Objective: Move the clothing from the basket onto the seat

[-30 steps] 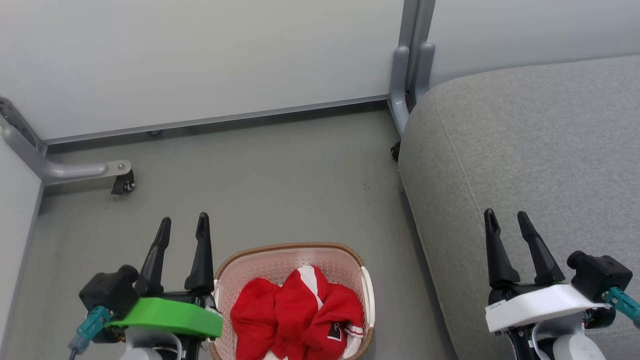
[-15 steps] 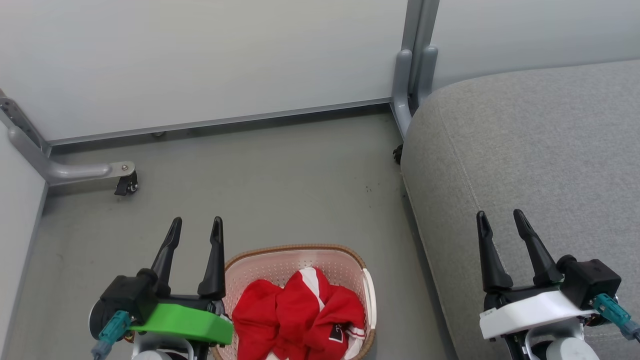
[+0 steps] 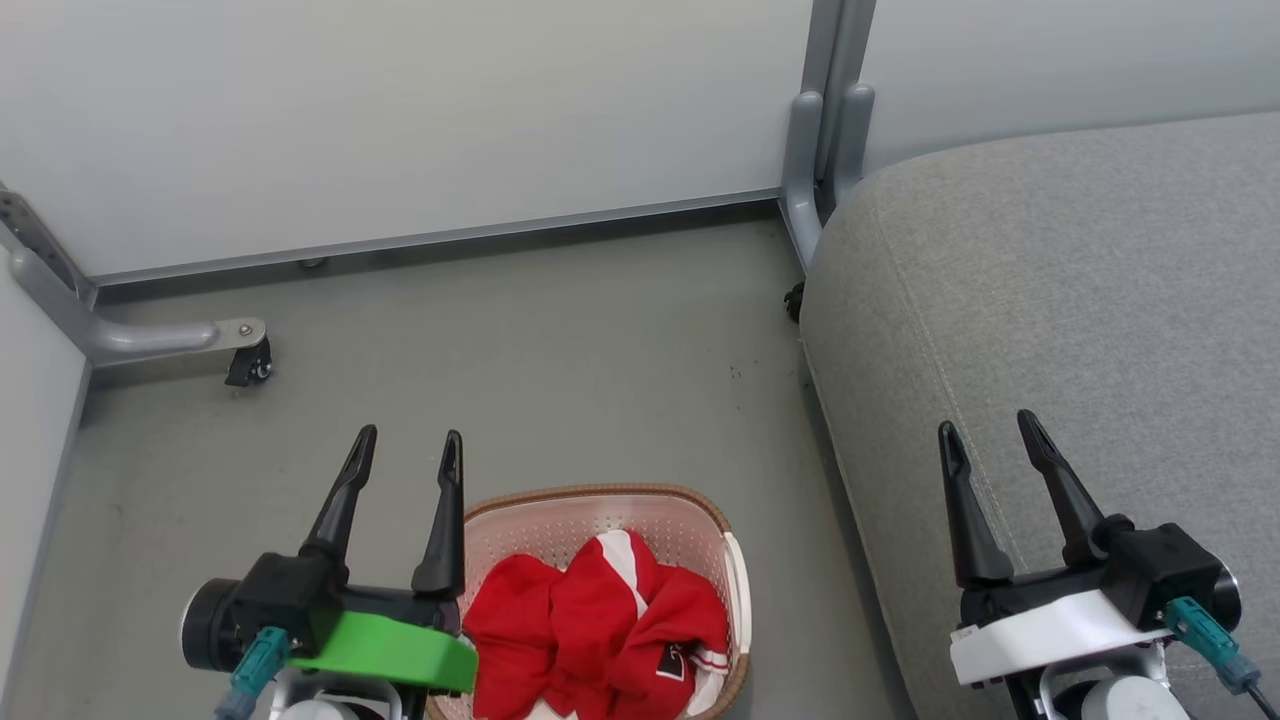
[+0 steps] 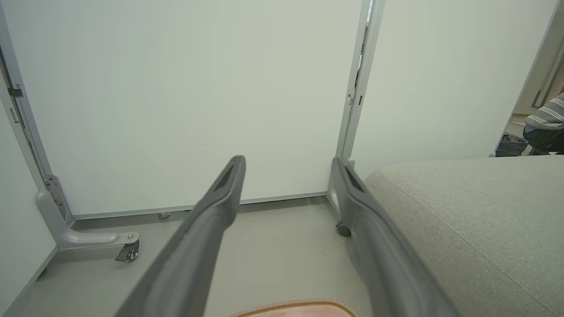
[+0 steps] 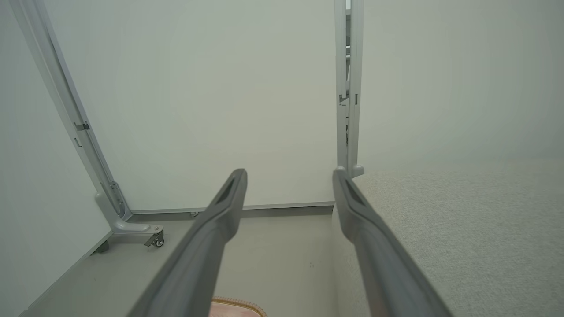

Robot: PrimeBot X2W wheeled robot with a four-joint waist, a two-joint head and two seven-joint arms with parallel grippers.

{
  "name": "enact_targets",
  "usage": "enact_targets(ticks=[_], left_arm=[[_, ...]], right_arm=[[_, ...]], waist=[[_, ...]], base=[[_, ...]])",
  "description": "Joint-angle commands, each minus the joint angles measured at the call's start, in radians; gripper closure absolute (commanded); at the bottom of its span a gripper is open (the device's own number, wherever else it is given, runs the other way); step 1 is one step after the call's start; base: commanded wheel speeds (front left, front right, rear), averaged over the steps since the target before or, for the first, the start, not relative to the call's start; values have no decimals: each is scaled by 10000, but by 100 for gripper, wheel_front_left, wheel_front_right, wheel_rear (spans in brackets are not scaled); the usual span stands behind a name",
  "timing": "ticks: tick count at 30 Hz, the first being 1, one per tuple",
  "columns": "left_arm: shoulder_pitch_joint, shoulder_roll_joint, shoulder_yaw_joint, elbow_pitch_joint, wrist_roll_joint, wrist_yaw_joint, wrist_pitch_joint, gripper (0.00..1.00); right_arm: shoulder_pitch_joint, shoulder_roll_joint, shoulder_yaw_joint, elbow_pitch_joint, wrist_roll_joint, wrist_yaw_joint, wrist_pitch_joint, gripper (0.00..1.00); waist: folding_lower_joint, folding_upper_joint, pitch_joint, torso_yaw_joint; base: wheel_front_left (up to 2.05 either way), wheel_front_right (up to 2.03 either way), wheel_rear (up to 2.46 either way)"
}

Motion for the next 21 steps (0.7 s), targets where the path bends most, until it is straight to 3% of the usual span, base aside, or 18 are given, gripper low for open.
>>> enact_targets(ticks=[1,14,21], left_arm=[[60,61,-38,-66,206,29,-74,0],[192,70,-185,-231,1090,37,-316,0],[192,69,-138,-194,1006,51,-290,0]], right_arm=[[139,-44,42,-100,-222,3,-113,0],[231,-48,226,-293,-1171,4,-344,0],[151,-49,171,-218,-1190,2,-340,0]], waist=[[0,-1,9,-6],[0,-1,138,-3],[0,-1,171,10]], base=[[0,0,0],[0,0,0],[0,0,0]])
